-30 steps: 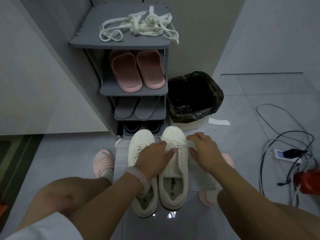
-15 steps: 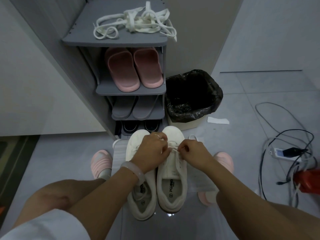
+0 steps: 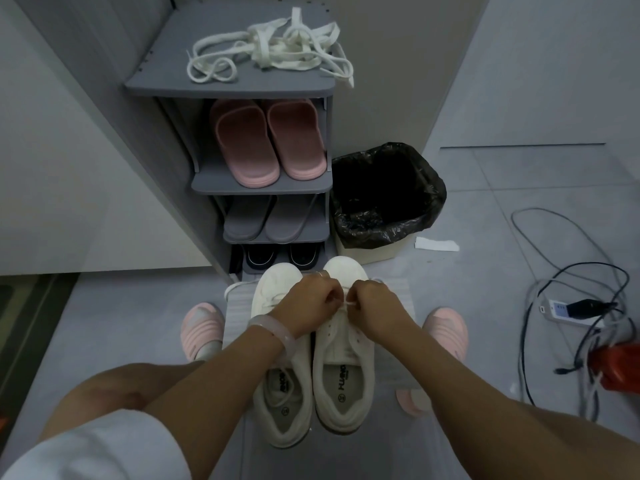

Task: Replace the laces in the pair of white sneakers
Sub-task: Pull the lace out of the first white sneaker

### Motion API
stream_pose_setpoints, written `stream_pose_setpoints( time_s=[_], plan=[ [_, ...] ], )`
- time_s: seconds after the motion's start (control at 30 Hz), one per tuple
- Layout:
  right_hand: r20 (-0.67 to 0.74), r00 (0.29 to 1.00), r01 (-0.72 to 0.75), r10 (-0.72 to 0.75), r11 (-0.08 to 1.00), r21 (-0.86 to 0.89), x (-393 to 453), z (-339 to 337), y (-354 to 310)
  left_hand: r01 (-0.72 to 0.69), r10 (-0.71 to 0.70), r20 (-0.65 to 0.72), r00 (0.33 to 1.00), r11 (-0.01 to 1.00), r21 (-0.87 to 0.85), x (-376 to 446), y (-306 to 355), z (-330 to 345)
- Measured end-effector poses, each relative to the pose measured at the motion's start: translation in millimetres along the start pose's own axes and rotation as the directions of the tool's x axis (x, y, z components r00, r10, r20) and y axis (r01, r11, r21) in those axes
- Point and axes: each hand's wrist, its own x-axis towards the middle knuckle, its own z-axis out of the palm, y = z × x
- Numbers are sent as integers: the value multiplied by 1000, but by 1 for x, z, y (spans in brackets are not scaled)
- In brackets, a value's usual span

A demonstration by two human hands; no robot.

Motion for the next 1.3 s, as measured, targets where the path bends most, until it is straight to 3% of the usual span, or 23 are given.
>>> stream_pose_setpoints(
  time_s=[0.23,0.33,0.43,0.63,0.67,0.73,0.8,0.9,0.97,1.07,1.2,1.3],
  plan=[
    [-15,999,-34,35,998,49,1,0,1,41,-34,158,987,998,-38,2,0,4],
    [-35,999,-19,20,1000,18,-3,3,2,262,-214,202,956,930,-258,7,3,1],
    [-46,999,-3,2,1000,-18,-3,8,1,531,-421,328,846,607,-591,11,7,-3],
    [-72,997,-5,3,1000,-29,0,9,7,408,-449,330,830,86,-909,0,-1,-9],
    [-80,997,-1,1,1000,2,-1,9,9,383,-434,325,840,51,-923,-3,-2,-11],
    [-103,995,28,-12,987,158,-4,9,13,370,-387,294,874,136,-919,-7,-3,-15],
    [-112,992,86,-55,950,301,-10,10,13,362,-347,252,904,304,-881,-10,1,-19],
    [-31,994,107,-102,945,310,-17,18,14,331,-255,217,942,601,-727,-18,6,-20],
    [63,998,13,-30,964,264,-16,22,22,268,-217,159,963,729,-630,-20,7,-25],
    [146,986,-101,79,984,150,-11,19,36,201,-204,59,977,801,-564,-18,7,-39],
    [37,999,-17,3,926,378,-8,16,21,158,-143,69,987,867,-473,-18,2,-42],
    [117,992,22,-51,970,242,-7,22,12,127,-111,65,992,795,-593,-19,5,-34]
  ],
)
